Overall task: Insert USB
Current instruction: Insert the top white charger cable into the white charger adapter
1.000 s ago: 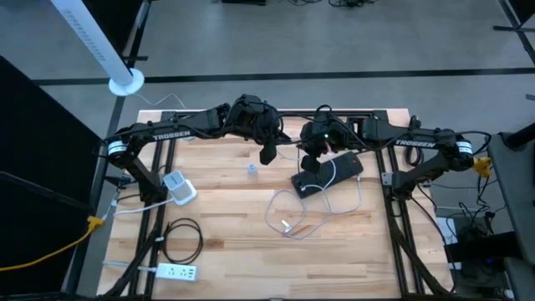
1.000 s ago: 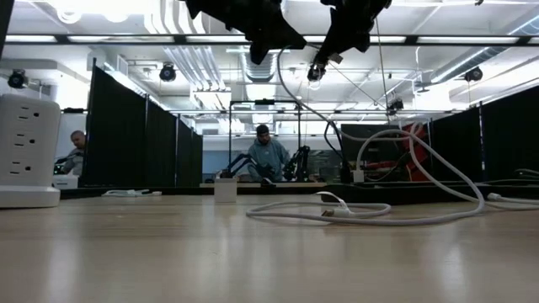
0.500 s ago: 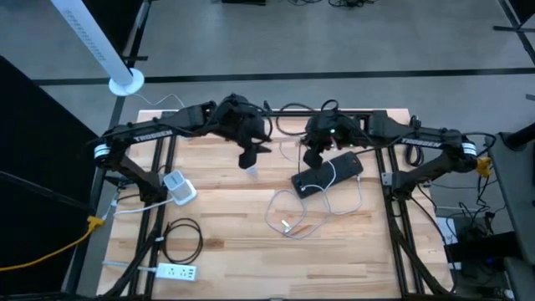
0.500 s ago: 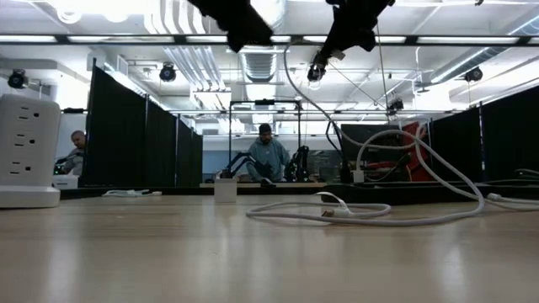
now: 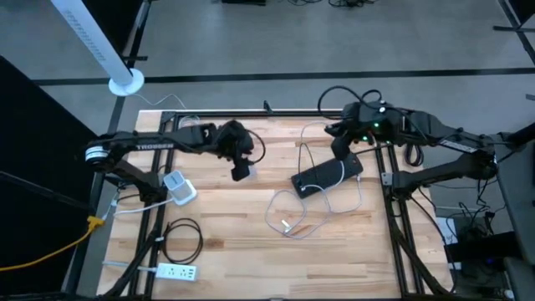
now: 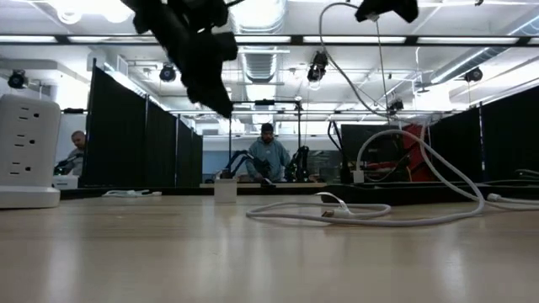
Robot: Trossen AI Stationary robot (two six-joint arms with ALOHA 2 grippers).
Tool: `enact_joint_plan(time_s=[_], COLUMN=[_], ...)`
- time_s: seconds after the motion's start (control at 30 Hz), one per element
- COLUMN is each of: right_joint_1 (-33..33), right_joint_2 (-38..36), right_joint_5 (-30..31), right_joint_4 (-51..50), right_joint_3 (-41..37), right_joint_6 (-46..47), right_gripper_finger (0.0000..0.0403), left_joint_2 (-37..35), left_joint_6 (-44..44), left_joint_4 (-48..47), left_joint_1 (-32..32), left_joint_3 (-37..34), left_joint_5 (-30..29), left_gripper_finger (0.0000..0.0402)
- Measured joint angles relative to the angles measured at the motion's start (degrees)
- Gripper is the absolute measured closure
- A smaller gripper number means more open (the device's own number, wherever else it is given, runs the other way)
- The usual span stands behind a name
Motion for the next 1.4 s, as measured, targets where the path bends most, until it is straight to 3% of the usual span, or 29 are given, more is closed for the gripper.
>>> enact_joint_plan(time_s=[0.1,0.2,0.5,0.7,0.9,1.4], right_joint_1=[0.00,0.23,0.26,0.24,0.11,0.13], right_joint_2=[0.17,0.59,0.50,0.61,0.61,0.57], right_joint_5=[-0.29,-0.42,-0.41,-0.39,-0.38,-1.65], right_joint_4=[-2.84,-4.42,-4.39,-4.36,-4.41,-4.49], right_joint_3=[-0.02,-0.05,-0.09,-0.11,-0.20,-0.20], right_joint_6=[2.14,3.15,2.33,0.84,0.39,0.76], right_gripper_finger=[0.0389,0.0389,0.0389,0.0389,0.0389,0.0389], left_joint_2=[1.35,3.10,6.48,10.28,15.19,21.14], left_joint_6=[-3.51,-6.84,-10.77,-9.46,-6.00,-4.64], left_joint_4=[0.28,-0.76,0.75,1.97,2.68,3.39], left_joint_1=[0.03,0.22,0.35,0.58,0.56,0.60], left_joint_3=[-0.84,-0.99,-1.06,-1.06,-1.06,-1.06], left_joint_5=[-2.86,-2.08,-1.39,-1.47,-4.74,-4.89], left_gripper_finger=[0.0254,0.0246,0.0138,0.0091,0.0085,0.0088])
